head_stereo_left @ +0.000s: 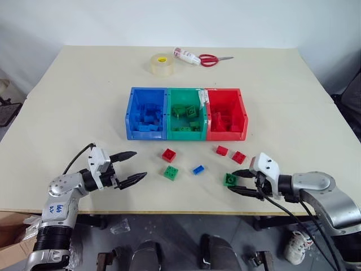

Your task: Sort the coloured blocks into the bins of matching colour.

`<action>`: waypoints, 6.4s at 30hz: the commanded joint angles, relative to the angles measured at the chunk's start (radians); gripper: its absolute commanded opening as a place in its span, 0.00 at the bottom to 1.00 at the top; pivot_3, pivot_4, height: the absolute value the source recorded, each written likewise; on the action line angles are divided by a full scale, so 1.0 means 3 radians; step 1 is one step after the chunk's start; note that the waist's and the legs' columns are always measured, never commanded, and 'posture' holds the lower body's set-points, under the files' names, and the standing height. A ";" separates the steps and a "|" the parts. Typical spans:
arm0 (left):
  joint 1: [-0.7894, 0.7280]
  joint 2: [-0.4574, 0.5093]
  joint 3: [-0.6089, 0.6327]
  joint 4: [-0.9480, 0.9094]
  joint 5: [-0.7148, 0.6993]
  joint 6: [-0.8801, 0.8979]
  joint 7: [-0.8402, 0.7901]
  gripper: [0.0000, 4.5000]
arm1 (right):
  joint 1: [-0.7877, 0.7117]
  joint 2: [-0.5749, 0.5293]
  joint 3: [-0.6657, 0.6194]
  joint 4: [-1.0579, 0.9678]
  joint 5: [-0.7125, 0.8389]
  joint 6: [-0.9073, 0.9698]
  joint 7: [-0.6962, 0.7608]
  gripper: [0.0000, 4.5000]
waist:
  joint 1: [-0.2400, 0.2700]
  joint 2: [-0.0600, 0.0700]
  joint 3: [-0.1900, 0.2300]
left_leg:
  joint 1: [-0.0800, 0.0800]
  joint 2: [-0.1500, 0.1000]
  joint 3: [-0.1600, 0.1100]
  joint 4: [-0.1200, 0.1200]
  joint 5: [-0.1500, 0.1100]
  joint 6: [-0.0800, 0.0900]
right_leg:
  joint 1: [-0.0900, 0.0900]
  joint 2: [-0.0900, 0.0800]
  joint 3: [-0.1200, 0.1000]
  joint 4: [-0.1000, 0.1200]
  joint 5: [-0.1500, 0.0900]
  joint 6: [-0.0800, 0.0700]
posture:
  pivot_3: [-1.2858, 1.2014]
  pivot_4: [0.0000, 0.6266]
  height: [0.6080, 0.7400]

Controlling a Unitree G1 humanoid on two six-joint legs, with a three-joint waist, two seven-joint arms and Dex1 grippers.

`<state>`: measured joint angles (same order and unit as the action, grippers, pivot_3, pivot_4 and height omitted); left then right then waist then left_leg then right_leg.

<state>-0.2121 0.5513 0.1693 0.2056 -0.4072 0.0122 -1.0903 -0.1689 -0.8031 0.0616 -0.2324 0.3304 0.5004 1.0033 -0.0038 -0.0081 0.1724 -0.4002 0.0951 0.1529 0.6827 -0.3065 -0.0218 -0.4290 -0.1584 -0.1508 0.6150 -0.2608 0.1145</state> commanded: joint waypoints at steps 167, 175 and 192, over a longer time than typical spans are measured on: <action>0.0183 -0.0029 0.0098 -0.0154 -0.0284 -0.0228 -0.0288 1.00 | -0.1094 0.0805 -0.0082 0.0783 -0.0163 -0.0380 -0.0173 0.20 | -0.0080 -0.0001 0.0001 | 0.0013 0.0022 0.0063 -0.0002 -0.0010 -0.0011 | -0.0046 0.0026 0.0064 0.0029 -0.0004 -0.0009 | 0.52 0.24 1.00; -0.0026 -0.0074 0.0027 0.0050 -0.0236 -0.0274 -0.0359 1.00 | -0.1878 0.0819 -0.0298 0.1288 -0.0229 -0.0600 -0.0441 0.20 | -0.0089 -0.0001 0.0001 | 0.0014 0.0023 0.0064 -0.0002 -0.0010 -0.0012 | -0.0047 0.0027 0.0064 0.0029 -0.0005 -0.0010 | 0.52 0.24 1.00; -0.0248 -0.0105 -0.0047 0.0283 -0.0208 -0.0357 -0.0484 1.00 | -0.2210 0.0773 -0.0208 0.1985 -0.0490 -0.1037 -0.0378 0.99 | -0.0082 -0.0001 0.0001 | 0.0011 0.0022 0.0066 -0.0004 -0.0010 -0.0012 | -0.0048 0.0027 0.0064 0.0027 -0.0004 -0.0009 | 0.52 0.24 1.00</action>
<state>-0.2729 0.5158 0.1546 0.2930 -0.4652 -0.0853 -1.2255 -0.8461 -0.5428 0.0290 0.4327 0.1596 0.1807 0.8644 -0.0284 -0.0083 0.1728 -0.3970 0.1017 0.1726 0.6815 -0.3095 -0.0253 -0.4436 -0.1504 -0.1315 0.6229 -0.2621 0.1118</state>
